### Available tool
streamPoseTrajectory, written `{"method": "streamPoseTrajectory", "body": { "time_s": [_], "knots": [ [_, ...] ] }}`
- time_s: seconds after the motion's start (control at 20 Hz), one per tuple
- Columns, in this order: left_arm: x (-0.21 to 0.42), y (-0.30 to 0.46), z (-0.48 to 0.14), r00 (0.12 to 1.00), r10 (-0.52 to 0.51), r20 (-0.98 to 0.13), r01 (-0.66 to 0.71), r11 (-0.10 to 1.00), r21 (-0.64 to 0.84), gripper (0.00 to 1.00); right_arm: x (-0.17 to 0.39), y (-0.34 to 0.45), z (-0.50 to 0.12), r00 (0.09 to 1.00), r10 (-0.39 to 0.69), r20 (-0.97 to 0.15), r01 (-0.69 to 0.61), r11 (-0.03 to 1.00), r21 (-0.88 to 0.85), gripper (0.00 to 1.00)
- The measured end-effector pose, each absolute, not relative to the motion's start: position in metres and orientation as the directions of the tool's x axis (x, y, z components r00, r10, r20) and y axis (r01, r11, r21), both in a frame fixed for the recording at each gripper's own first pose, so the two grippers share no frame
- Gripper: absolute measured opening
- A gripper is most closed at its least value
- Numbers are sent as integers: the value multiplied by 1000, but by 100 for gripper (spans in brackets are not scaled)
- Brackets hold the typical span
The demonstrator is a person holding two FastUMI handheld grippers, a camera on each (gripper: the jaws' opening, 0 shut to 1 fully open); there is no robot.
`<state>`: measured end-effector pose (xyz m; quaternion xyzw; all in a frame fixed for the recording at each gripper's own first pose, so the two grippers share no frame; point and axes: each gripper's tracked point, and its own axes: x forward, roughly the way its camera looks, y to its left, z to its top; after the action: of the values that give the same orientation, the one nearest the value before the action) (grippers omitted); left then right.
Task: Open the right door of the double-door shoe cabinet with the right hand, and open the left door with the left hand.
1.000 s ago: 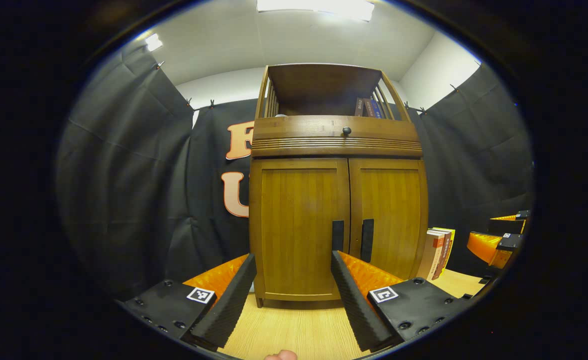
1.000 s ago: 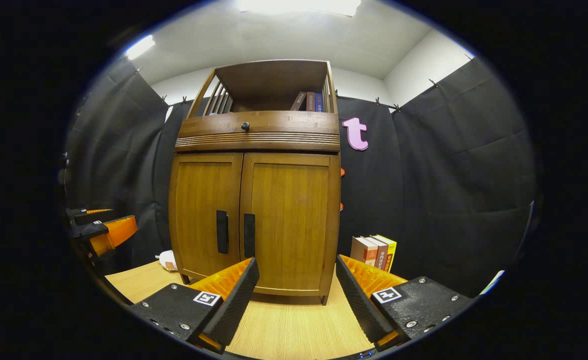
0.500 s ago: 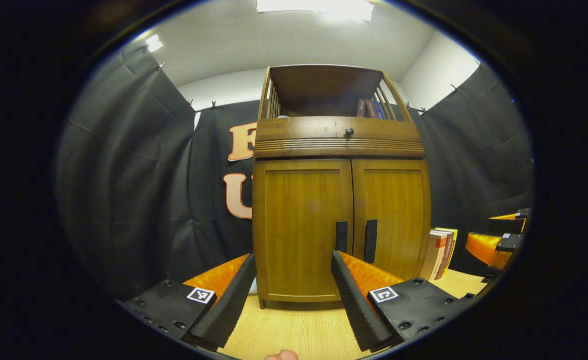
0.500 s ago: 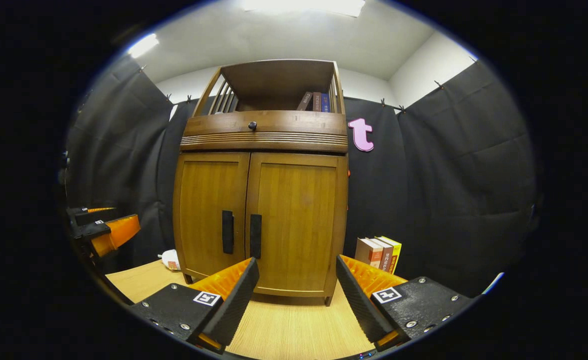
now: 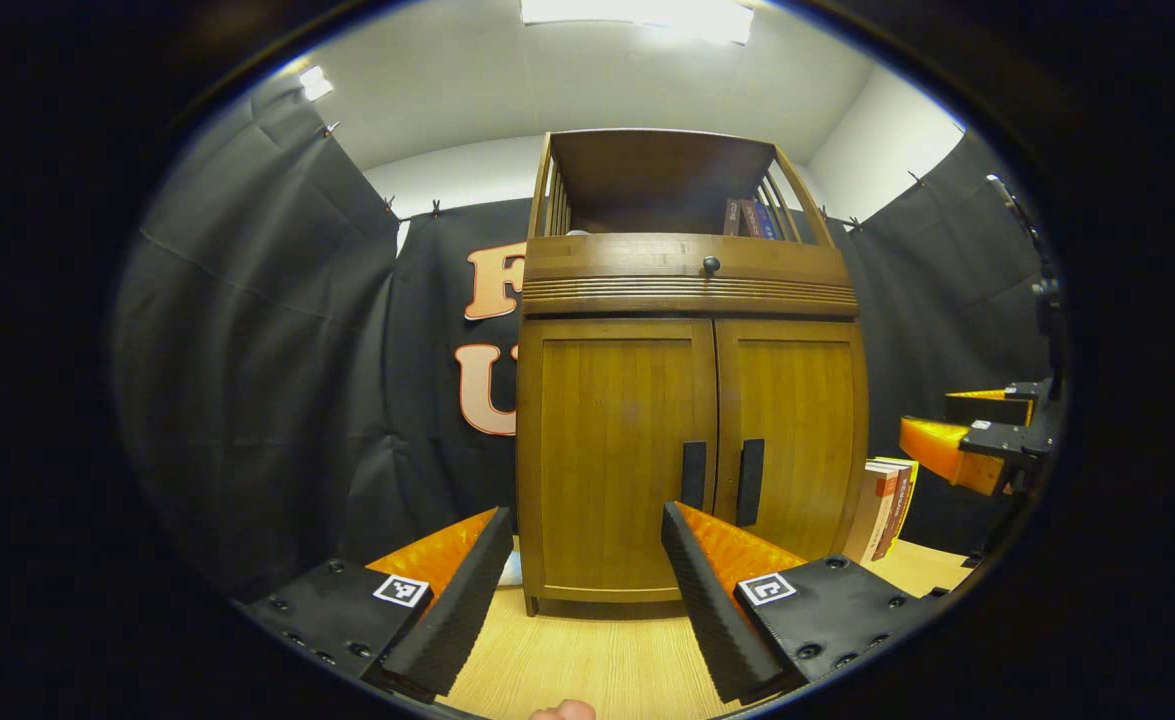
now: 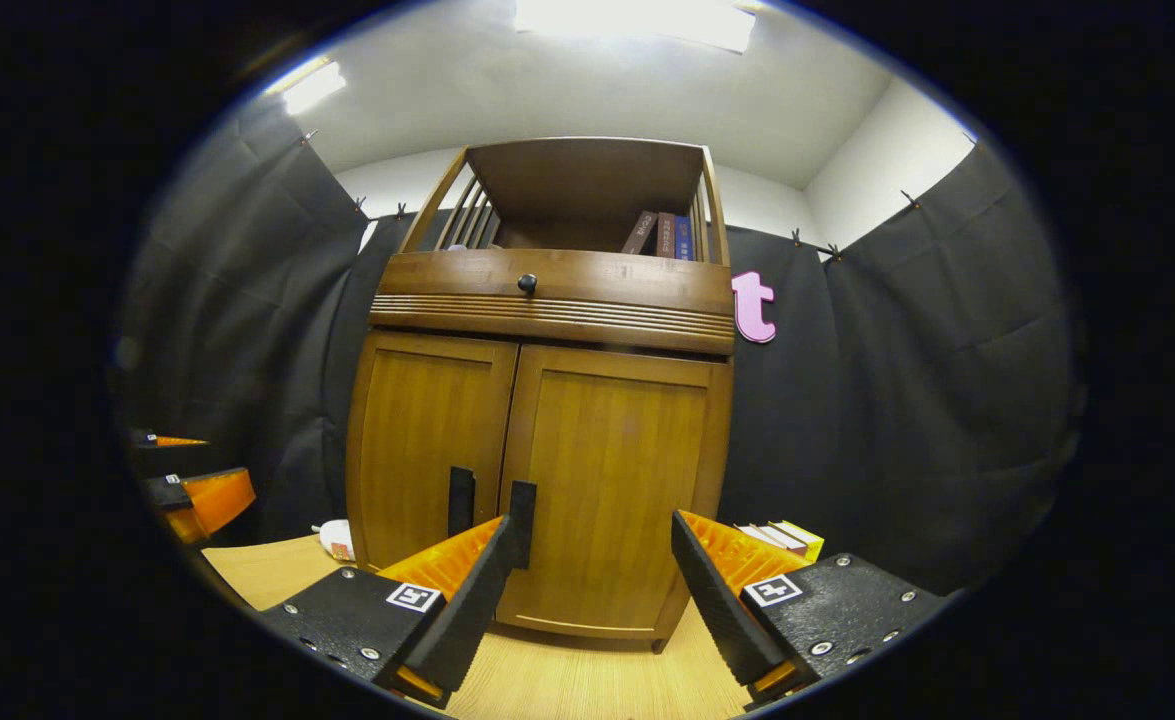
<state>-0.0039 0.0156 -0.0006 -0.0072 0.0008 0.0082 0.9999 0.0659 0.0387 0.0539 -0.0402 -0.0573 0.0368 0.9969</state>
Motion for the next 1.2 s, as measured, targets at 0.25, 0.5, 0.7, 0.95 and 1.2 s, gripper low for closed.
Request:
{"method": "streamPoseTrajectory", "body": {
  "time_s": [0.25,0.5,0.7,0.95,1.2],
  "knots": [
    [-12,16,-3,1000,16,-5,-16,1000,-22,94,126,69,63,985,130,111,-124,991,-58,94],
    [-16,27,-3,1000,27,-9,-27,999,-25,97,191,95,50,985,150,90,-146,988,-47,94],
    [-17,40,-5,998,57,-16,-57,998,-16,97,233,104,17,989,135,57,-132,990,-48,94],
    [-18,52,-9,996,82,-26,-83,996,-22,99,268,114,-10,994,111,8,-110,993,-36,94],
    [-14,61,-10,995,98,-26,-99,995,-19,97,284,115,-40,996,75,-42,-76,997,-10,94]
  ]
}}
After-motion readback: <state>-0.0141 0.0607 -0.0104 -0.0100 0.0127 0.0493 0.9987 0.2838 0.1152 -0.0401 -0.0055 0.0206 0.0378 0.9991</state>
